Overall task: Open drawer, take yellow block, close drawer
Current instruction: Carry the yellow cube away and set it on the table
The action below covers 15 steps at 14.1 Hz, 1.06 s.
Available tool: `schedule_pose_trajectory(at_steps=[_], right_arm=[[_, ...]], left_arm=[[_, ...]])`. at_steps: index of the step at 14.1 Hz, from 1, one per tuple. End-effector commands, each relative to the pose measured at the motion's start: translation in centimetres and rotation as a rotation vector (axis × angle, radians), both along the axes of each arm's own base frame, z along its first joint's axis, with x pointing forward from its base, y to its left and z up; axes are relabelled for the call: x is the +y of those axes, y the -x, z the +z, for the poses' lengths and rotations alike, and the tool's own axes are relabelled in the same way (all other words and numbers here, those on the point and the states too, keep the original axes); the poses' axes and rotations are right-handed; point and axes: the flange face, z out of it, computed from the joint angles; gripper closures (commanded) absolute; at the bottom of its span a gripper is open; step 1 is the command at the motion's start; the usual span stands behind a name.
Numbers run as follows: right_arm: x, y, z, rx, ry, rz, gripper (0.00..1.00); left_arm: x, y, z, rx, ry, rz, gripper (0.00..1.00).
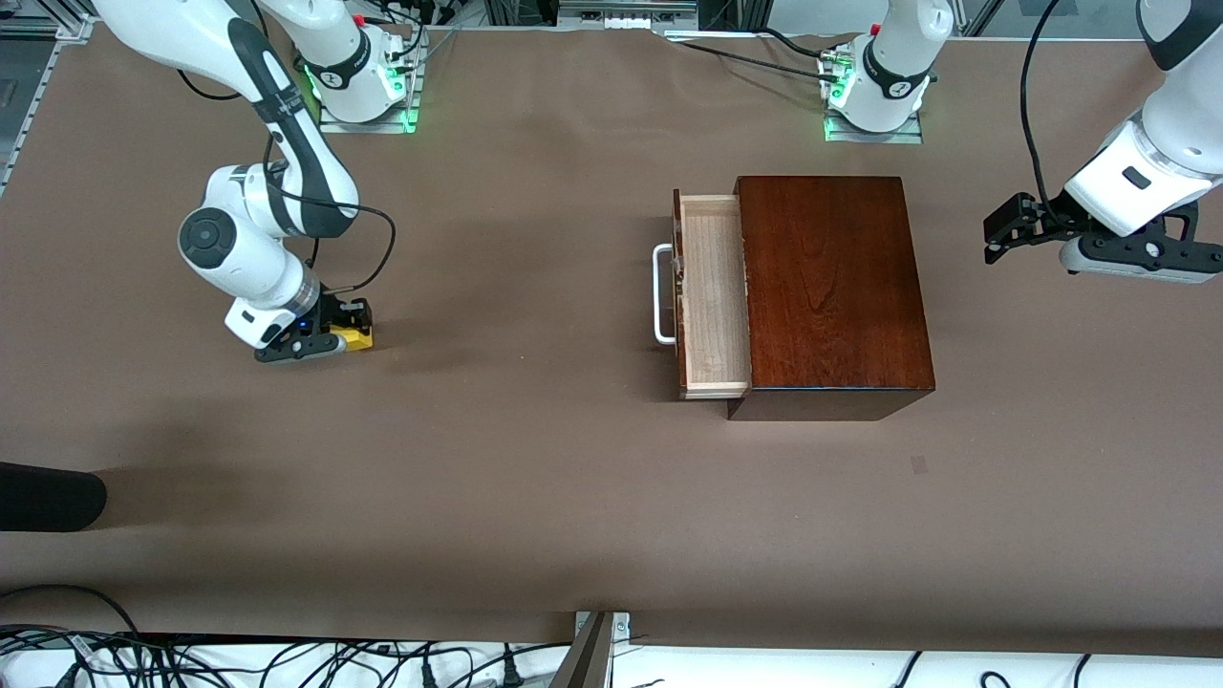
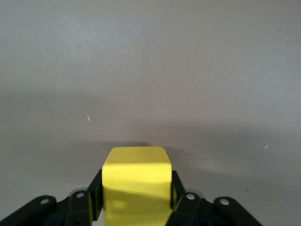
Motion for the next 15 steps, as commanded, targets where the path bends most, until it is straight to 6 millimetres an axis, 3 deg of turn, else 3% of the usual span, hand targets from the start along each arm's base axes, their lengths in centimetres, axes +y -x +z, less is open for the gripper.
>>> schedule_pose_trajectory(at_steps=[1, 2, 3, 4, 6, 9, 10, 12, 13, 15], right_arm=[[-0.2, 0.3, -0.2, -0.007, 0.004, -0.013, 1.0], [-0.2, 0.3, -0.5, -0.007, 0.005, -0.013, 0.91], [-0.2, 0.3, -0.7, -0.004, 0.005, -0.014, 0.61], [-0.2, 0.3, -0.8, -0.002, 0.006, -0.014, 0.51], [-0.2, 0.3, -1.0, -0.001, 0.006, -0.014, 0.47], [-0.3, 0.1, -0.8, -0.007, 0.006, -0.011, 0.4], [-0.3, 0.0, -0.8, -0.009, 0.01, -0.007, 0.32], [-0.5, -0.2, -0.4, -0.019, 0.014, 0.001, 0.0], [-0.4, -0.4, 0.1, -0.028, 0.012, 0.001, 0.0], [-0.2, -1.0, 3.0, -0.074, 0.008, 0.011, 0.0]], left_arm=[[-0.6, -0.7, 0.5, 0.014, 0.021, -0.013, 0.0], [-0.6, -0.7, 0.5, 0.014, 0.02, -0.014, 0.0], [-0.7, -0.6, 0.5, 0.014, 0.02, -0.014, 0.0], [-0.9, -0.6, 0.5, 0.014, 0.02, -0.014, 0.0], [-0.9, -0.9, 0.1, 0.019, 0.021, -0.014, 0.0], [-1.2, -3.6, 0.4, -0.002, 0.027, -0.014, 0.0], [-1.5, -4.1, 0.7, -0.011, 0.027, -0.019, 0.0], [-1.8, -4.3, 0.8, -0.008, 0.027, -0.023, 0.0], [-1.9, -4.4, 0.8, -0.01, 0.027, -0.025, 0.0], [-2.1, -4.3, 0.9, -0.01, 0.027, -0.03, 0.0]])
